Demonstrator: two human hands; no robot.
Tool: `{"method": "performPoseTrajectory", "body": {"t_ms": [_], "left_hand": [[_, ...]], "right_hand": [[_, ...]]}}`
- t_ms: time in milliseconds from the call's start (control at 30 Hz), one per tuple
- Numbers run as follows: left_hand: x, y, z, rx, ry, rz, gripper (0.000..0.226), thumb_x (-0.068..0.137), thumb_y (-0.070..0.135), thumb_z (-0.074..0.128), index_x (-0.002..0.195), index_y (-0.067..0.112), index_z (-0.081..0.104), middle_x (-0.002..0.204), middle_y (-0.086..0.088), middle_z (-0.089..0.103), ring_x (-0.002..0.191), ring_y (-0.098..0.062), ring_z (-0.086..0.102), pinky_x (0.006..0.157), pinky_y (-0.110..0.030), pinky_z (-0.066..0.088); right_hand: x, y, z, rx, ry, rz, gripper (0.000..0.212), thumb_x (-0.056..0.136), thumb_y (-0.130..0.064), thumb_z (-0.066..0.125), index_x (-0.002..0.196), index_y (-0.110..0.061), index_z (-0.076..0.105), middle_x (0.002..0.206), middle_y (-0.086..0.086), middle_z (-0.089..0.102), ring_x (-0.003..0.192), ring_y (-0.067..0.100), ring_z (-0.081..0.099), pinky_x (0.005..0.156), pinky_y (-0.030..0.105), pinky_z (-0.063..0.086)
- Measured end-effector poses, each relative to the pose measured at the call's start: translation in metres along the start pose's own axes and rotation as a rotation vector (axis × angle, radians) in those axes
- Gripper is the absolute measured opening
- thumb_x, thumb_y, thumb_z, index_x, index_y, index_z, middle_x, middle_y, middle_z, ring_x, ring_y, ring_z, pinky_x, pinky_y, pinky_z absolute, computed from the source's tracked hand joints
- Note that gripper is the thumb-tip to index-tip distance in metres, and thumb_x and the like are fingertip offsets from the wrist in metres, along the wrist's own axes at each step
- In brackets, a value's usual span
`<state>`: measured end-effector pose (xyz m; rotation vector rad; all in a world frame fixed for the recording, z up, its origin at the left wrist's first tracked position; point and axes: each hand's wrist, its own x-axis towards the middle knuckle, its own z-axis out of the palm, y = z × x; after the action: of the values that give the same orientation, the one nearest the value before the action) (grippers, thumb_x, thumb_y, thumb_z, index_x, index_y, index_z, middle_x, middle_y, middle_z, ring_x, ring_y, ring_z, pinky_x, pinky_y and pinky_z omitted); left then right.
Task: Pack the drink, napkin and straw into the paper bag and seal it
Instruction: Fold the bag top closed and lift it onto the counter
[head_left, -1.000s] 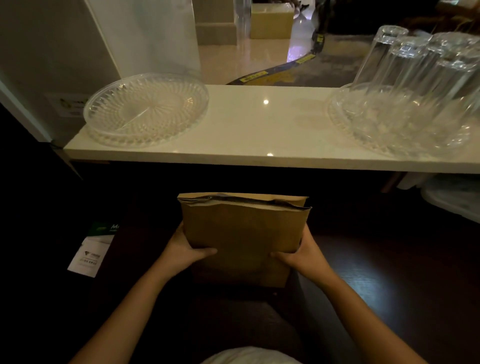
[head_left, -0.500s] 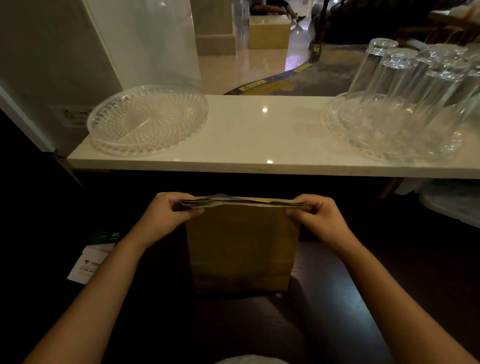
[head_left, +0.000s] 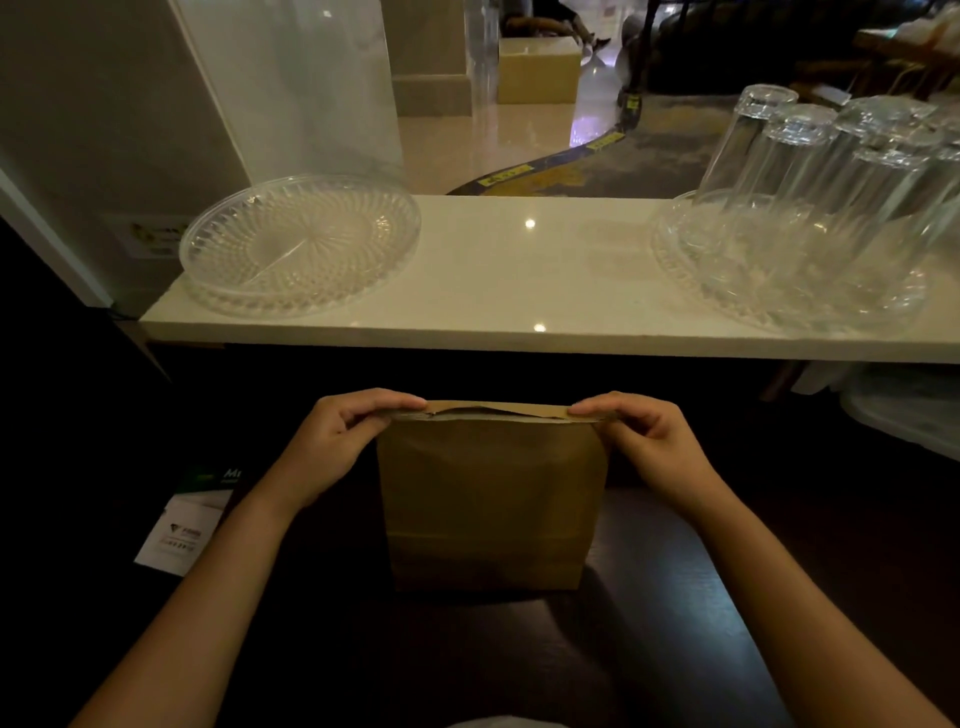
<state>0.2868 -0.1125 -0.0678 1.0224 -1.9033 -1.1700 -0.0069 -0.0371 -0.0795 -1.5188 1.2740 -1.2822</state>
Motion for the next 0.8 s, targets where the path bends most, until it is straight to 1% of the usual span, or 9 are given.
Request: {"method": "performPoseTrajectory", "body": {"t_ms": [133,167,300,433,533,600,633,700,800], "left_hand": [[-0.003,0.001,0.0,-0.057,0.023,0.027,0.022,0.078,0.024,0.055,0.085,0.033,0.075,0.091,0.016,0.074,0.094,-0.002,0.065,0.079,-0.01,0.047],[-0.002,0.002,0.001,-0.03,0.053,0.043,0.02,0.08,0.022,0.06,0.082,0.037,0.074,0.088,0.02,0.073,0.09,0.0,0.065,0.078,-0.009,0.047],[-0.001,-0.007,0.006,0.131,0.124,0.054,0.045,0.08,0.001,0.064,0.076,0.045,0.069,0.086,0.025,0.07,0.086,0.002,0.064,0.075,-0.01,0.05],[0.0,0.002,0.002,0.104,0.096,-0.003,0.041,0.08,0.003,0.066,0.081,0.042,0.052,0.086,0.006,0.071,0.088,-0.002,0.065,0.077,-0.023,0.051],[0.008,0.026,0.006,0.423,-0.08,0.044,0.022,0.078,0.027,0.065,0.091,0.044,0.057,0.093,0.02,0.065,0.095,0.007,0.059,0.087,-0.022,0.042],[0.016,0.048,0.021,0.571,-0.173,0.086,0.039,0.07,0.055,0.056,0.108,0.043,0.058,0.094,0.025,0.064,0.1,0.001,0.058,0.098,-0.029,0.037],[0.021,0.056,0.033,0.615,-0.208,0.107,0.048,0.07,0.062,0.052,0.113,0.042,0.057,0.097,0.024,0.066,0.103,-0.004,0.056,0.102,-0.032,0.032],[0.03,0.066,0.061,0.728,-0.262,0.21,0.039,0.081,0.054,0.05,0.114,0.035,0.06,0.108,0.016,0.068,0.106,-0.008,0.056,0.103,-0.032,0.026],[0.04,0.072,0.09,0.797,-0.297,0.343,0.026,0.089,0.035,0.052,0.107,0.024,0.067,0.106,0.005,0.071,0.1,-0.011,0.06,0.102,-0.031,0.034]], "right_hand": [[-0.001,-0.001,0.001,-0.068,-0.002,-0.054,0.048,0.084,0.009,0.054,0.079,-0.036,0.071,0.082,-0.022,0.071,0.078,0.0,0.065,0.067,0.009,0.049],[-0.002,0.0,0.001,-0.085,0.002,-0.057,0.047,0.083,0.008,0.055,0.079,-0.036,0.071,0.083,-0.021,0.071,0.077,0.001,0.065,0.066,0.009,0.049],[-0.004,0.002,0.001,-0.104,0.014,-0.042,0.029,0.082,0.001,0.062,0.085,-0.028,0.067,0.077,-0.005,0.069,0.067,0.005,0.062,0.061,0.012,0.05],[-0.003,0.001,0.002,-0.069,0.02,0.044,0.025,0.082,-0.001,0.061,0.094,-0.023,0.059,0.062,-0.013,0.07,0.059,0.001,0.064,0.056,0.011,0.049],[-0.002,-0.003,0.0,-0.121,-0.005,0.059,0.02,0.082,-0.001,0.062,0.08,-0.021,0.065,0.065,-0.015,0.072,0.064,0.002,0.067,0.059,0.011,0.051],[-0.002,-0.007,0.0,-0.136,-0.027,0.059,0.022,0.082,-0.001,0.062,0.076,-0.022,0.065,0.068,-0.013,0.073,0.067,0.004,0.069,0.062,0.014,0.053],[-0.001,-0.009,0.001,-0.149,-0.035,0.052,0.022,0.081,-0.002,0.062,0.075,-0.023,0.065,0.068,-0.01,0.074,0.069,0.006,0.069,0.063,0.016,0.054],[-0.001,-0.013,0.004,-0.183,-0.039,0.03,0.02,0.08,-0.004,0.064,0.075,-0.023,0.066,0.069,-0.003,0.073,0.071,0.01,0.07,0.064,0.019,0.055],[-0.003,-0.017,0.007,-0.285,-0.036,-0.016,0.017,0.078,-0.009,0.069,0.071,-0.024,0.065,0.067,-0.008,0.07,0.067,0.007,0.068,0.06,0.014,0.052]]}}
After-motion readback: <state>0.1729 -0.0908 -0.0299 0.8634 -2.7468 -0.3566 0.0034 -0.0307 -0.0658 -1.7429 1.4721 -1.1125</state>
